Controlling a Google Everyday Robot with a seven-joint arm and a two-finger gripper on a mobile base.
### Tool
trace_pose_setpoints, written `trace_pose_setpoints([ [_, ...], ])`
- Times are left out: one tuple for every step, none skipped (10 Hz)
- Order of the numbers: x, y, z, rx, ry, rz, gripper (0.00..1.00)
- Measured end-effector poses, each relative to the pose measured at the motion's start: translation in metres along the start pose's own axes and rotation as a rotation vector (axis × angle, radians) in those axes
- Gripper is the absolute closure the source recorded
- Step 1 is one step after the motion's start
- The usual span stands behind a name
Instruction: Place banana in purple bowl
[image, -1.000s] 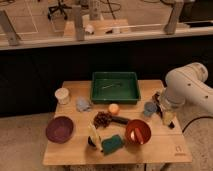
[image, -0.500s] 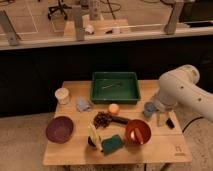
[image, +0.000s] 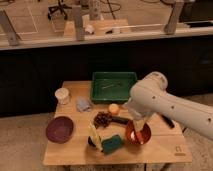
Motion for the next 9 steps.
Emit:
trace_pose_setpoints([
  [-0.028,-0.005,0.002,0.009,-0.030,-0.093,0.20],
  [-0.050,-0.005,0.002,0.018,-0.074,-0.176,0.20],
  [-0.073,-0.004,0.002,0.037,-0.116,-0.276,0.20],
  [-0.086,-0.003,0.001,0.048,-0.140,-0.332,0.20],
  [-0.094,-0.004,0.000,0.055,-0.152,-0.362,0.20],
  [-0.097,-0.003,0.000,0.058,-0.158,-0.376,0.20],
  [-0.096,-0.003,0.000,0.059,-0.158,-0.374,0.20],
  [-0.096,-0.003,0.000,0.059,-0.158,-0.374,0.20],
  [-0.097,-0.004,0.000,0.058,-0.158,-0.377,0.20],
])
